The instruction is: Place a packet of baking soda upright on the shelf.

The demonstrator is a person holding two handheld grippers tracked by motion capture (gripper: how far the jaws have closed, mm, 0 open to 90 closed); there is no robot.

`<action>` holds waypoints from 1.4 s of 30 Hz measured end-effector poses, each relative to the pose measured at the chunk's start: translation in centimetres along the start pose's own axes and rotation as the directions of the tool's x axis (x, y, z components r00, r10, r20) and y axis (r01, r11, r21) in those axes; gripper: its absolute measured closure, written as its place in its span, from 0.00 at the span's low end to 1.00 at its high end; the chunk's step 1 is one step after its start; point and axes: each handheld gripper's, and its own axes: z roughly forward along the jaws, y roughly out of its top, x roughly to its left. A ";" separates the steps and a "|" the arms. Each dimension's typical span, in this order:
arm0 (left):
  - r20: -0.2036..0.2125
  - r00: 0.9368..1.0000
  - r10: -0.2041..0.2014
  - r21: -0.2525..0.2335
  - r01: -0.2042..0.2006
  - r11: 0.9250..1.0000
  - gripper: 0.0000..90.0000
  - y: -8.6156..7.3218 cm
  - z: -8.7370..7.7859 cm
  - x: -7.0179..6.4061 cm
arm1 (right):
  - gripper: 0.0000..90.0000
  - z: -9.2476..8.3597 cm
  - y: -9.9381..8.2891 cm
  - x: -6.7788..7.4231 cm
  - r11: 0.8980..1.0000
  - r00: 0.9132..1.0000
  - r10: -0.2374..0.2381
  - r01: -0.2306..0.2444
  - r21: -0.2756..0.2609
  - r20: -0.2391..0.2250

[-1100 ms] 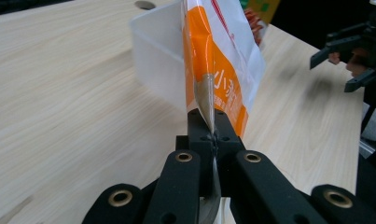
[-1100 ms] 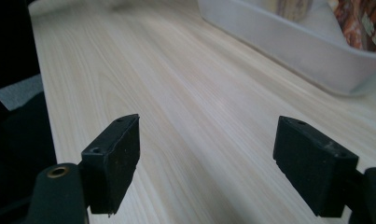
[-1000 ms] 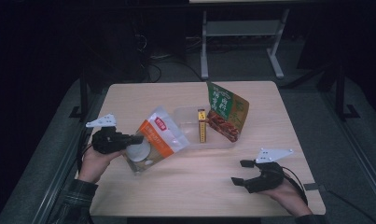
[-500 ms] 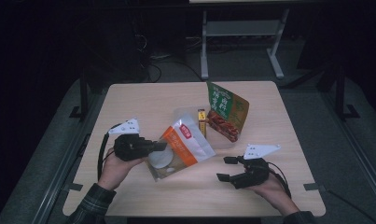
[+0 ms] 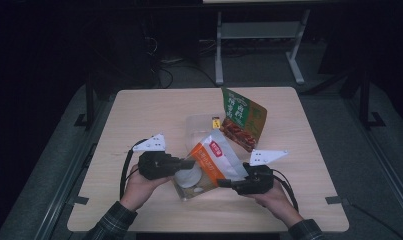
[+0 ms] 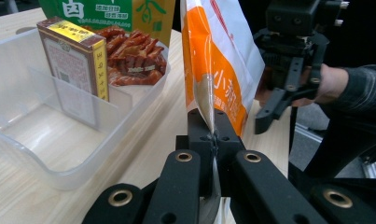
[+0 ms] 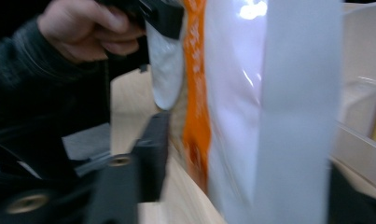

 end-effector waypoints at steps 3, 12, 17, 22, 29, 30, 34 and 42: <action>-0.003 1.000 -0.008 -0.003 0.008 1.000 1.00 -0.1 -0.1 0.1 | 0.82 0.4 0.3 -0.2 0.999 0.999 0.024 -0.025 -0.025 -0.034; -0.062 0.998 0.023 0.053 -0.019 0.998 0.99 -0.8 0.4 0.8 | 1.00 1.0 1.6 0.4 0.999 0.996 -0.030 0.028 -0.028 -0.078; -0.088 0.996 0.035 0.070 -0.029 0.997 0.91 -1.0 0.7 0.9 | 1.00 1.0 2.7 0.7 0.997 0.994 -0.067 0.064 -0.034 -0.089; -0.106 0.994 0.023 0.076 -0.015 0.997 0.72 -1.1 1.1 1.1 | 1.00 0.6 4.1 1.3 0.990 0.988 -0.137 0.136 -0.018 -0.072; -0.154 0.988 0.008 0.102 0.008 0.995 0.46 -2.0 1.1 1.3 | 1.00 0.3 5.5 1.6 0.979 0.977 -0.204 0.204 0.004 -0.057; -0.159 0.987 0.006 0.104 0.011 0.995 0.44 -2.2 1.1 1.2 | 1.00 0.2 5.6 1.5 0.978 0.977 -0.207 0.207 0.002 -0.057; -0.144 0.989 0.021 0.153 0.001 0.988 0.39 -3.4 1.1 1.0 | 1.00 -0.7 6.2 1.1 0.978 0.977 -0.210 0.209 -0.011 -0.041; -0.084 0.996 0.043 0.232 -0.022 0.972 0.31 -5.7 1.1 -0.4 | 1.00 -1.2 7.5 0.7 0.975 0.975 -0.220 0.220 -0.025 -0.011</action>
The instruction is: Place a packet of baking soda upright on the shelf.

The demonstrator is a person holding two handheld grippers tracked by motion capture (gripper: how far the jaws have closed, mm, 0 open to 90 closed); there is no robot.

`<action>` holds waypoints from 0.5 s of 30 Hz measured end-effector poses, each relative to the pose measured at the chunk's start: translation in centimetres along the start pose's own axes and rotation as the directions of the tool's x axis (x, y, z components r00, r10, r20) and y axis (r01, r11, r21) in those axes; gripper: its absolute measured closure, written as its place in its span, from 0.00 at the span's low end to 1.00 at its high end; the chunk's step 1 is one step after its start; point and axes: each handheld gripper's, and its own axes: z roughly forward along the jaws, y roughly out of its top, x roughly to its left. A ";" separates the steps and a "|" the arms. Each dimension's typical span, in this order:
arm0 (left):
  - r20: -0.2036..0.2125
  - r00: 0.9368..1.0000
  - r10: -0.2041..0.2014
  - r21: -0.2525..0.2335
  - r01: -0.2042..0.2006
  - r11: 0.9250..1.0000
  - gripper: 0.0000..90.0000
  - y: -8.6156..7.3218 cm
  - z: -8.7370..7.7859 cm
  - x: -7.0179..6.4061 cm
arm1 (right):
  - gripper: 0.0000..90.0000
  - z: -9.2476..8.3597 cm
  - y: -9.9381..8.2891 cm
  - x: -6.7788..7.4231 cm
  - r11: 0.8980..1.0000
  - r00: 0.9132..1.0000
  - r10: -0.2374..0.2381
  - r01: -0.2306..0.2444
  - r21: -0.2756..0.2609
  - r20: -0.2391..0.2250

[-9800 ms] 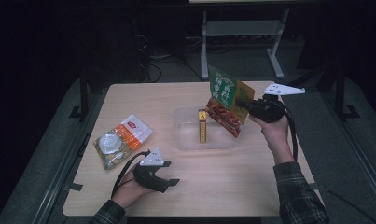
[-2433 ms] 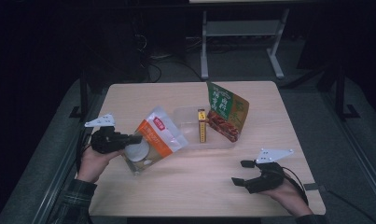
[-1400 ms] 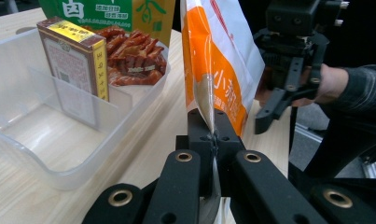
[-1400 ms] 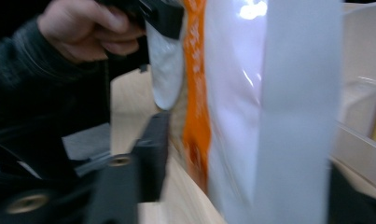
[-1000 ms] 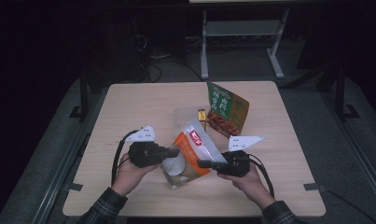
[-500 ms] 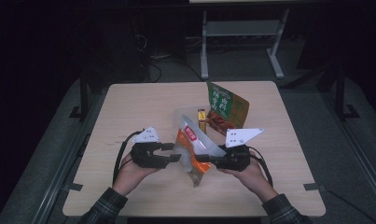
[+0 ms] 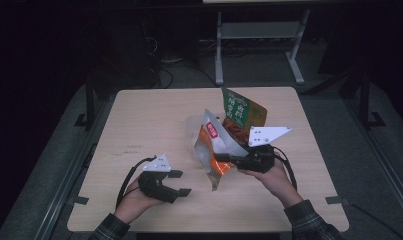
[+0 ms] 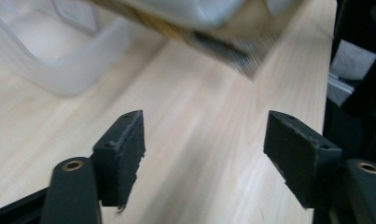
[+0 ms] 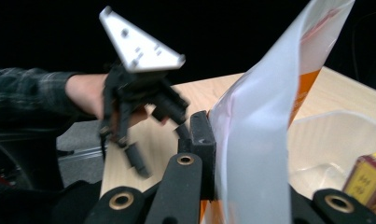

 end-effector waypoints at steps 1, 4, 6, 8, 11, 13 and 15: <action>-0.004 1.000 0.002 0.005 -0.002 1.000 0.30 -0.2 0.0 -0.1 | 1.00 0.0 0.3 -0.2 1.000 1.000 -0.001 0.001 -0.001 0.006; -0.008 1.000 -0.001 0.025 0.001 1.000 0.27 -0.9 0.3 -0.1 | 1.00 0.2 0.8 -0.6 1.000 1.000 -0.005 0.005 -0.006 0.021; -0.007 1.000 -0.001 0.032 0.001 0.999 0.27 -1.0 0.3 0.0 | 1.00 0.3 1.2 -0.9 1.000 0.999 -0.011 0.011 -0.005 0.031; -0.008 1.000 -0.006 0.035 0.006 0.999 0.27 -1.1 0.4 0.1 | 1.00 0.3 1.6 -1.3 1.000 0.999 -0.006 0.007 -0.006 0.040; -0.012 1.000 -0.002 0.036 0.002 0.999 0.26 -1.2 0.5 0.2 | 1.00 0.4 2.1 -2.1 1.000 0.999 -0.001 0.002 -0.017 0.047; -0.014 1.000 -0.009 0.037 0.009 0.999 0.26 -1.2 0.6 0.3 | 1.00 0.6 2.6 -2.7 1.000 0.998 -0.001 0.002 -0.021 0.057; -0.014 1.000 -0.007 0.038 0.008 0.999 0.26 -1.3 0.5 0.5 | 1.00 0.8 3.0 -3.3 1.000 0.998 -0.004 0.006 -0.027 0.061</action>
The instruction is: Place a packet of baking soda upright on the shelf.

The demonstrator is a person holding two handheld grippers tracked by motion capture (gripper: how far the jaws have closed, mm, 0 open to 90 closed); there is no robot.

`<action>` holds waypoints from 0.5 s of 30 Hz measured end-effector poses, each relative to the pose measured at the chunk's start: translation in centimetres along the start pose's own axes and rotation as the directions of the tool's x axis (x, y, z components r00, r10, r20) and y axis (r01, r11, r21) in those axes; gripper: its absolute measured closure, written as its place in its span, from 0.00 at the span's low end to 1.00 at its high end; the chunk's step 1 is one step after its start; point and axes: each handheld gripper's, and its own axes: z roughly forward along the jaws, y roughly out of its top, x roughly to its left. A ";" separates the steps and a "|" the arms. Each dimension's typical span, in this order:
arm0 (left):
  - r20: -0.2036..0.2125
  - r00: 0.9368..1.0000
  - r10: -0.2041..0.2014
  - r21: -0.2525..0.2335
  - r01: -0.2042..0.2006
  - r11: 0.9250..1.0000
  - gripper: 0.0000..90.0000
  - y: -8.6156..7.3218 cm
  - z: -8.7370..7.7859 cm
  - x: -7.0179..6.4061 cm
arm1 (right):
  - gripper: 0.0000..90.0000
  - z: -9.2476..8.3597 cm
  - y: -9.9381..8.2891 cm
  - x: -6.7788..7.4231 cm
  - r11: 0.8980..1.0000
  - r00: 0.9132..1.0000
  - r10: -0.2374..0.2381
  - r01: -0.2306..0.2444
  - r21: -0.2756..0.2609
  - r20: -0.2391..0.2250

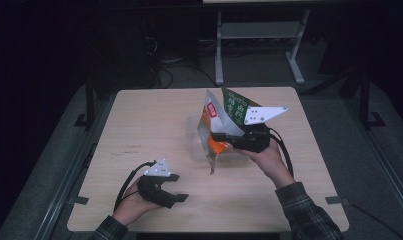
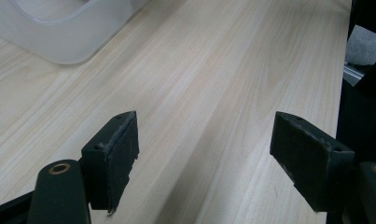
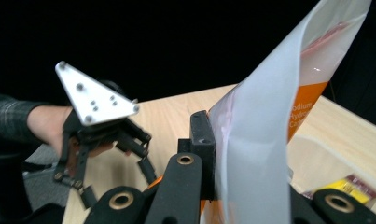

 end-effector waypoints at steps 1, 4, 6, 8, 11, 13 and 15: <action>0.001 1.000 -0.003 0.001 0.003 1.000 0.26 0.0 0.0 0.0 | 1.00 0.1 0.1 -0.2 1.000 1.000 0.005 -0.005 -0.003 -0.003; 0.000 1.000 -0.001 0.001 0.001 1.000 0.26 -0.1 0.0 0.2 | 1.00 0.7 0.6 -0.9 1.000 1.000 0.006 -0.006 -0.007 0.000; 0.000 1.000 -0.001 0.003 0.001 1.000 0.26 -0.1 0.1 0.2 | 1.00 1.3 1.0 -1.4 1.000 1.000 0.008 -0.008 -0.003 0.001; 0.000 1.000 -0.002 0.003 0.002 1.000 0.25 -0.1 0.1 0.3 | 1.00 1.9 1.2 -1.8 1.000 1.000 0.006 -0.006 0.009 0.007; 0.000 1.000 0.002 0.002 -0.002 1.000 0.25 -0.1 0.1 0.3 | 1.00 2.8 1.6 -2.5 0.999 1.000 0.008 -0.008 0.035 0.020; 0.000 1.000 0.002 0.003 -0.002 1.000 0.25 -0.1 0.1 0.3 | 1.00 3.4 1.7 -2.9 0.999 1.000 0.005 -0.006 0.053 0.031; -0.001 1.000 0.002 0.004 -0.002 1.000 0.25 -0.1 0.1 0.3 | 1.00 3.9 1.9 -3.4 0.997 0.999 -0.002 -0.001 0.075 0.042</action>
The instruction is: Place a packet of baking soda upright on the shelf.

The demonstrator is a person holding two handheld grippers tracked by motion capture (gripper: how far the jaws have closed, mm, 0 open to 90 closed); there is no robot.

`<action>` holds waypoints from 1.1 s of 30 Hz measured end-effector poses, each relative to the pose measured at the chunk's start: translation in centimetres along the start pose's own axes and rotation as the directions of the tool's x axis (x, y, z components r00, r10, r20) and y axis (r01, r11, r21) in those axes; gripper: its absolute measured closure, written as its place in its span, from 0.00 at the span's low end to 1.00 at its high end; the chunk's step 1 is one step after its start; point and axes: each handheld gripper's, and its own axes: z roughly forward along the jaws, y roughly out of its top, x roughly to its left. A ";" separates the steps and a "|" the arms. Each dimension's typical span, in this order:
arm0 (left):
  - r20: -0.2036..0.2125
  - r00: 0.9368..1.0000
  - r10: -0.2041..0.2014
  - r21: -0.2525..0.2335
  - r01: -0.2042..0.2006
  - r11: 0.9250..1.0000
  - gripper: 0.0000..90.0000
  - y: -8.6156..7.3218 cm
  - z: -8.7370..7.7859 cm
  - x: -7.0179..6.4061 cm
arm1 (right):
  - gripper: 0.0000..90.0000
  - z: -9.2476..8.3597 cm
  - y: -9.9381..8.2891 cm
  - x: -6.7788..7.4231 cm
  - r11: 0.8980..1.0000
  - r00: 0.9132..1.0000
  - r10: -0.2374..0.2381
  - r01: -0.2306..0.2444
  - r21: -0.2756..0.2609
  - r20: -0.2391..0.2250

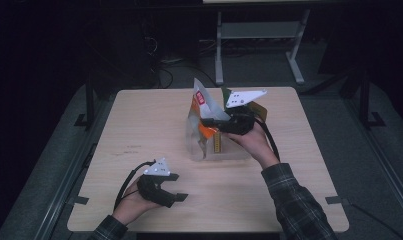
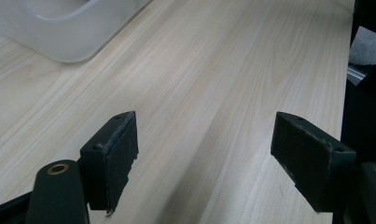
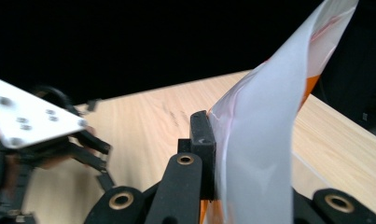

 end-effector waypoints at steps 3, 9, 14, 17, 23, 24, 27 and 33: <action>0.002 1.000 -0.004 -0.002 0.004 1.000 0.25 0.0 0.0 0.0 | 1.00 0.7 0.0 -0.7 0.999 1.000 -0.010 0.009 0.040 0.027; 0.001 1.000 0.000 0.000 0.000 1.000 0.24 -0.1 0.1 0.0 | 1.00 1.6 -0.6 -1.7 0.995 0.997 -0.019 0.012 0.103 0.069; 0.007 1.000 0.003 0.006 -0.003 1.000 0.24 -0.1 0.3 -0.1 | 1.00 1.8 -1.4 -2.1 0.992 0.997 -0.009 -0.001 0.124 0.077; 0.011 1.000 0.007 0.012 -0.007 1.000 0.23 -0.1 0.4 -0.2 | 1.00 2.0 -2.0 -2.3 0.989 0.997 0.014 -0.025 0.143 0.075; 0.014 1.000 0.016 0.028 -0.017 0.999 0.23 -0.1 0.6 -0.2 | 1.00 2.7 -3.0 -2.7 0.984 0.996 0.034 -0.047 0.172 0.077; 0.014 1.000 0.015 0.028 -0.015 0.999 0.23 -0.1 0.6 -0.2 | 0.99 2.7 -3.1 -2.7 0.984 0.997 0.038 -0.050 0.170 0.074; 0.014 1.000 0.014 0.028 -0.015 0.999 0.23 -0.1 0.6 -0.2 | 0.95 2.8 -3.0 -2.8 0.985 0.997 0.035 -0.047 0.164 0.074; 0.013 1.000 0.013 0.023 -0.014 1.000 0.23 -0.1 0.7 -0.3 | 0.73 2.1 -2.8 -2.7 0.989 0.995 0.046 -0.058 0.138 0.086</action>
